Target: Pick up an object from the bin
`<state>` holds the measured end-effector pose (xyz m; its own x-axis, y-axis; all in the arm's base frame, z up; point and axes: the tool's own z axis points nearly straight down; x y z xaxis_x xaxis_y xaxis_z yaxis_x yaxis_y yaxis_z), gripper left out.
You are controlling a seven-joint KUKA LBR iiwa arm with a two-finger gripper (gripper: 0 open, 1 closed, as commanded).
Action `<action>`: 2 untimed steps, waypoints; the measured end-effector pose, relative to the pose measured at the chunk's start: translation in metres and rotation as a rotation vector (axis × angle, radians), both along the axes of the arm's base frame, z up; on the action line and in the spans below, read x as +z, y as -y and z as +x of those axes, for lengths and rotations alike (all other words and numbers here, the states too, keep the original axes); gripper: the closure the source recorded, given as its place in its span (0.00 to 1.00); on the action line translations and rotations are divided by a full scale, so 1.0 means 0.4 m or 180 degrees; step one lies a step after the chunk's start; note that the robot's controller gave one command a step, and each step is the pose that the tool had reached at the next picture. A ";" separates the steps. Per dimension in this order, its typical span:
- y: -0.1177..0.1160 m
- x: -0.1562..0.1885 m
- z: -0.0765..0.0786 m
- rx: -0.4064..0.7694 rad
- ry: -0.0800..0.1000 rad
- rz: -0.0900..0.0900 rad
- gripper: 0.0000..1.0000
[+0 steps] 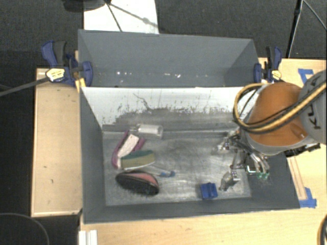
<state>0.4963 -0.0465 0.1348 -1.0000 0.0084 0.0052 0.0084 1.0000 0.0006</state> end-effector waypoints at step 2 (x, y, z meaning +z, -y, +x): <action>-0.138 -0.129 -0.021 0.1626 0.0071 -0.0045 0.00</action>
Offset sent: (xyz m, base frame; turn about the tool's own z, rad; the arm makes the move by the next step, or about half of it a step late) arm -0.0093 0.0443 -0.0559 -0.2452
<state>0.4877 0.0086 0.0830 -0.8763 -0.4815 -0.0128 -0.4813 0.8764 -0.0184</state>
